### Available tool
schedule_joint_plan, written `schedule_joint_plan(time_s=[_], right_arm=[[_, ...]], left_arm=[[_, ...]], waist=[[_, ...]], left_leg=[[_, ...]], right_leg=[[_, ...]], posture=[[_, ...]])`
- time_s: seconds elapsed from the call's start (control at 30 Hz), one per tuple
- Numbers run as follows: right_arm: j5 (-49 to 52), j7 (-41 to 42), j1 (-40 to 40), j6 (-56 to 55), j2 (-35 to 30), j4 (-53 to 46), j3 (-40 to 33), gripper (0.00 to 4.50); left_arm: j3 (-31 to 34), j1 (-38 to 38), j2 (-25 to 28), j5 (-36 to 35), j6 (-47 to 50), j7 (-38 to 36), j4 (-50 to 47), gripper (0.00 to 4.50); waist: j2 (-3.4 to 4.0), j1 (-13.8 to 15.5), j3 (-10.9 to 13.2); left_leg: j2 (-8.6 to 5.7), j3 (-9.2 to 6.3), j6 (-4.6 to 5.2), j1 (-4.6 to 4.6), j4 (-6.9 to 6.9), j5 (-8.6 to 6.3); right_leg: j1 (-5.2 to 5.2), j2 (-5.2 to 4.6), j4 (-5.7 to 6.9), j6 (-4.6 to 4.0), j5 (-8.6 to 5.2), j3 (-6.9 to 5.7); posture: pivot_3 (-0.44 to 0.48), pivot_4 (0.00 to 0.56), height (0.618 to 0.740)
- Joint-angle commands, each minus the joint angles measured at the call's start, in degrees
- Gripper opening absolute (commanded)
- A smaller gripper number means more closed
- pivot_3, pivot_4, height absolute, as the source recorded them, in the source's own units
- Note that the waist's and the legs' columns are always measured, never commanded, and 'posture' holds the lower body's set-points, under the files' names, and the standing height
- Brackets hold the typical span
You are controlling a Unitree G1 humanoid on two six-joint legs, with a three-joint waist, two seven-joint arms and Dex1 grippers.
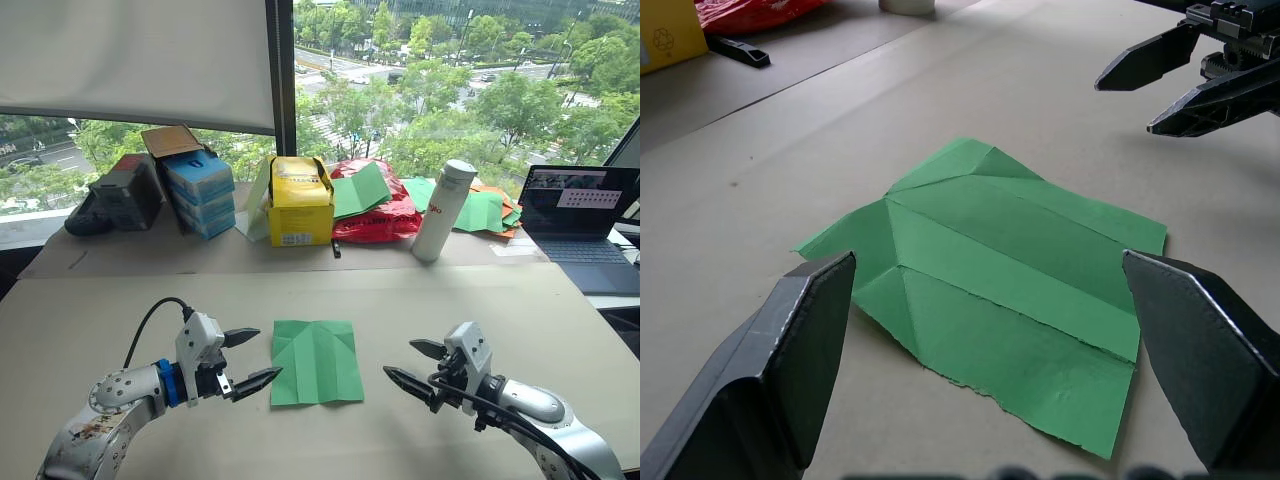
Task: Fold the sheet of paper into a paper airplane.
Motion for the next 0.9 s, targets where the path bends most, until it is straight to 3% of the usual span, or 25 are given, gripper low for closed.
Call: schedule_joint_plan(time_s=[0.03,0.27,0.47,0.7,0.73,0.9], right_arm=[[-0.2,0.0,-0.4,-1.1,0.2,-0.8,-0.3,4.5],[-0.6,-0.2,-0.5,-1.1,0.8,-0.6,-0.3,4.5],[-1.0,-0.3,-0.4,-1.1,1.1,-0.5,-0.3,4.5],[-1.5,-0.4,-0.3,-0.7,1.3,-1.2,-0.2,4.5],[-1.6,-0.5,0.0,-0.6,1.1,-1.4,-0.4,4.5],[-1.7,-0.7,0.8,0.4,-0.1,-3.4,-0.9,4.5]], left_arm=[[0.5,-1.1,0.3,-1.2,0.3,-0.2,-0.9,4.49],[0.4,-1.8,-0.2,-2.1,1.2,-0.2,-1.2,4.49],[-4.1,-5.5,-2.5,-0.5,1.8,0.5,2.1,2.65],[-16.6,-13.7,-5.5,12.0,1.9,3.7,13.2,0.2],[-17.9,-14.3,-5.4,13.5,3.0,4.4,14.6,0.03],[-20.7,-13.7,-4.1,16.8,6.8,5.5,15.6,0.03]], waist=[[0.0,0.0,0.0],[0.0,0.0,0.0],[0.0,0.3,0.0],[-0.01,0.1,0.0],[-0.01,0.0,0.0],[0.0,0.0,0.0]], left_leg=[[0.0,0.0,0.0,0.0,0.0,0.0],[0.0,0.0,0.0,0.0,0.0,0.0],[-0.03,0.0,0.0,0.02,0.02,0.0],[-0.06,0.03,0.02,-0.01,0.08,-0.01],[-0.06,0.02,0.02,-0.01,0.08,-0.01],[-0.04,0.03,0.03,0.04,0.08,-0.01]], right_leg=[[0.0,0.0,0.0,0.0,0.0,0.0],[0.0,0.01,0.0,0.0,0.0,0.0],[0.04,0.01,0.01,0.0,0.0,-0.02],[0.04,0.13,0.02,0.02,0.01,-0.06],[0.03,0.14,0.02,0.02,0.01,-0.06],[0.07,0.11,0.03,0.02,0.01,-0.03]], posture=[[0.0,0.15,0.74],[0.0,0.15,0.74],[0.0,0.15,0.74],[0.0,0.15,0.74],[0.0,0.15,0.74],[0.0,0.15,0.74]])
